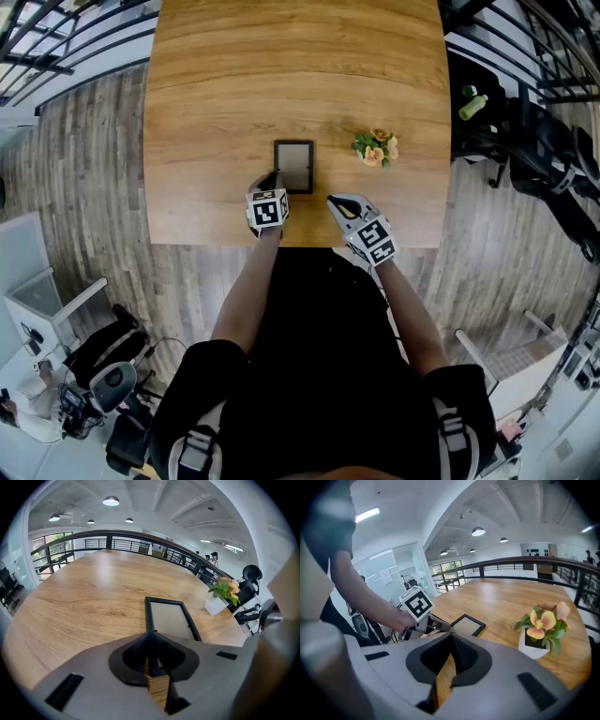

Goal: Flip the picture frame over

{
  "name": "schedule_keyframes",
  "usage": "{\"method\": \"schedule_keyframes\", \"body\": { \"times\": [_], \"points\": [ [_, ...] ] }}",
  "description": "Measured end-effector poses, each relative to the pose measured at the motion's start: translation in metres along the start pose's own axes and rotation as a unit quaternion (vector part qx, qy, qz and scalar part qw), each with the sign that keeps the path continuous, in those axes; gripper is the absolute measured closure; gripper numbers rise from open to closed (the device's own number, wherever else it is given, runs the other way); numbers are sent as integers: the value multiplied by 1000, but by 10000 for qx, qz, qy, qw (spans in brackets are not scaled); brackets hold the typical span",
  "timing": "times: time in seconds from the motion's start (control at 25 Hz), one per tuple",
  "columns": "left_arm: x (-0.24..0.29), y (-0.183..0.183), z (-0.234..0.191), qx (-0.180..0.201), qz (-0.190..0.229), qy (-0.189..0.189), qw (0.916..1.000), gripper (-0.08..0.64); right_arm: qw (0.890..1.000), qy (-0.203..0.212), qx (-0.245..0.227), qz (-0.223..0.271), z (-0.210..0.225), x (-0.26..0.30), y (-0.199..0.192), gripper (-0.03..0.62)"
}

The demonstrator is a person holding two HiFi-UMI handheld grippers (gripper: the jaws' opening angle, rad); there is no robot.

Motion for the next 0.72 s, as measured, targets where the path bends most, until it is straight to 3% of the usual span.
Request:
{"method": "schedule_keyframes", "body": {
  "times": [0.52,0.72],
  "points": [
    [-25,-2,0,-607,292,-103,9977,505,9999,67,25,111,-2,-6,-3,586],
    [-37,0,11,-718,452,-145,9963,505,9996,127,236,129,-5,-6,-7,584]
  ]
}}
Point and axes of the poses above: the fingertips, and each gripper's own axes: x forward along the fingers, z to its right, y out of its top, the point moved 9 cm from there along -x, backward along the fingers
